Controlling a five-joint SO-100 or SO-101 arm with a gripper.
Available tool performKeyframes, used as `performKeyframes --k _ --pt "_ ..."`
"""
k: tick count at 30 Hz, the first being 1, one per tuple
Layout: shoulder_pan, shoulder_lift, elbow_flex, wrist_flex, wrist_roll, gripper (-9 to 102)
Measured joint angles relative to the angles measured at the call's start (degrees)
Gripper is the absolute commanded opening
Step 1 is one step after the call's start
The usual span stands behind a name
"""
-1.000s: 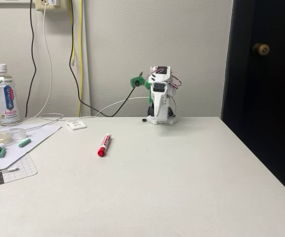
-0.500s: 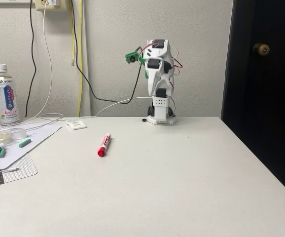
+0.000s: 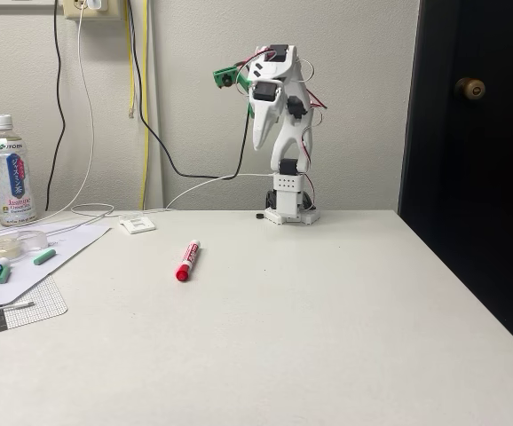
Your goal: Pick up the red marker.
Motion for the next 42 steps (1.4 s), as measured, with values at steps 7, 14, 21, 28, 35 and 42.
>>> performKeyframes --k 7,14,21,28,35,42 --pt "3.7 -2.6 -0.2 -0.1 -0.5 0" --pt "7.1 -7.1 -0.3 -2.2 3.2 0" --pt "8.4 -12.7 -0.3 -4.7 9.0 0" --pt "8.3 -17.1 -0.3 -5.4 15.5 0" --pt "8.3 -20.3 -0.3 -6.2 23.5 0" --pt "7.8 -23.9 -0.2 -7.6 31.6 0"
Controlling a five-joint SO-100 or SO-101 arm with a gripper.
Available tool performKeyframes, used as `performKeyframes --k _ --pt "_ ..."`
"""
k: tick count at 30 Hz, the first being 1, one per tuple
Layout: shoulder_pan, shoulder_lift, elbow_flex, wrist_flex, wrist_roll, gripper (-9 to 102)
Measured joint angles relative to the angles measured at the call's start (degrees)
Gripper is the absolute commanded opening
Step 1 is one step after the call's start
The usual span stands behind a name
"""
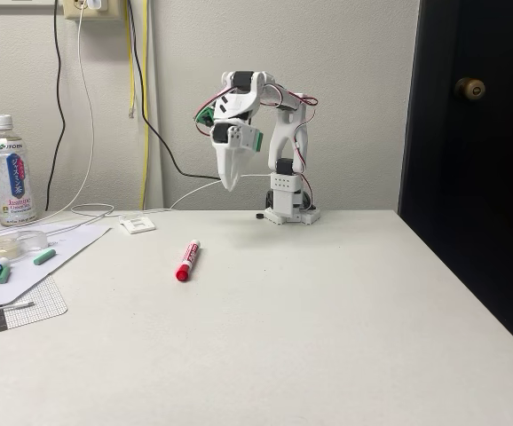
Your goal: Pick up the red marker.
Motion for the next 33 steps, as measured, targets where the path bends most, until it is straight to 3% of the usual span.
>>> performKeyframes --k 15,24,33 --pt "2.6 -11.0 -9.1 -1.4 2.2 0" --pt "2.7 -15.3 -12.0 -3.1 8.7 0" --pt "2.6 -25.5 -12.6 0.4 8.8 0"
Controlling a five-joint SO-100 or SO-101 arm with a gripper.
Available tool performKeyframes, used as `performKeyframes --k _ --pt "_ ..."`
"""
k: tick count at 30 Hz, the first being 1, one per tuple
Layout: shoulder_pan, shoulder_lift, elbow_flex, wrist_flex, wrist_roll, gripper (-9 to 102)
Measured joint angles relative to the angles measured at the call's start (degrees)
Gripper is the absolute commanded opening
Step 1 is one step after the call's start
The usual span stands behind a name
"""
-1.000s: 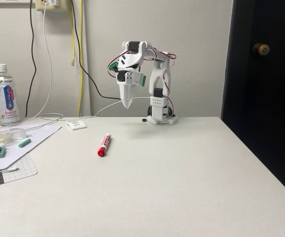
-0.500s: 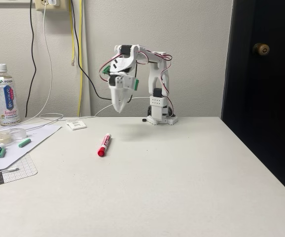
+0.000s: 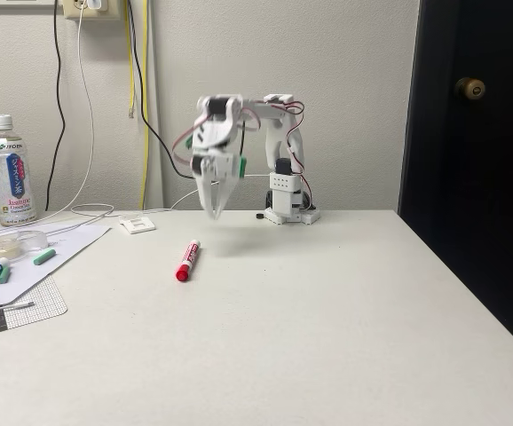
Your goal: Pick up the red marker.
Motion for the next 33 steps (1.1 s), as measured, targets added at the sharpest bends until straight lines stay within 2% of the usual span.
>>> performKeyframes --k 8,23,33 --pt "2.0 -2.0 -0.1 -0.1 0.0 0" --pt "3.3 -2.0 -1.4 -5.9 1.9 0" --pt "3.1 -6.2 -11.2 -6.1 3.1 0"
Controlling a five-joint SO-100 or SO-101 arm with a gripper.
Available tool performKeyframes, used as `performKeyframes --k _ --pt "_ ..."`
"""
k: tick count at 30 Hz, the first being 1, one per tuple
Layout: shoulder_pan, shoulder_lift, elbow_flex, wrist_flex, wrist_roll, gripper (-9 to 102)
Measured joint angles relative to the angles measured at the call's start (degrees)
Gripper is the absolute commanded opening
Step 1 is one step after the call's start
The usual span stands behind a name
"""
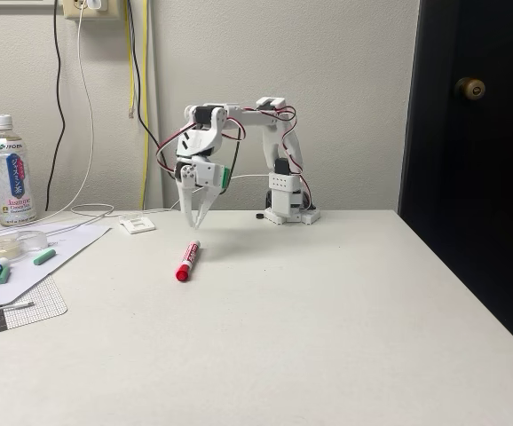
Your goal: Pick up the red marker.
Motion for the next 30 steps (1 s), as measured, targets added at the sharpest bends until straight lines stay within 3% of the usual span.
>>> performKeyframes --k 15,30 --pt "2.2 -4.1 -2.3 -2.9 -0.5 1" --pt "4.0 -6.6 -3.4 0.2 -3.6 14"
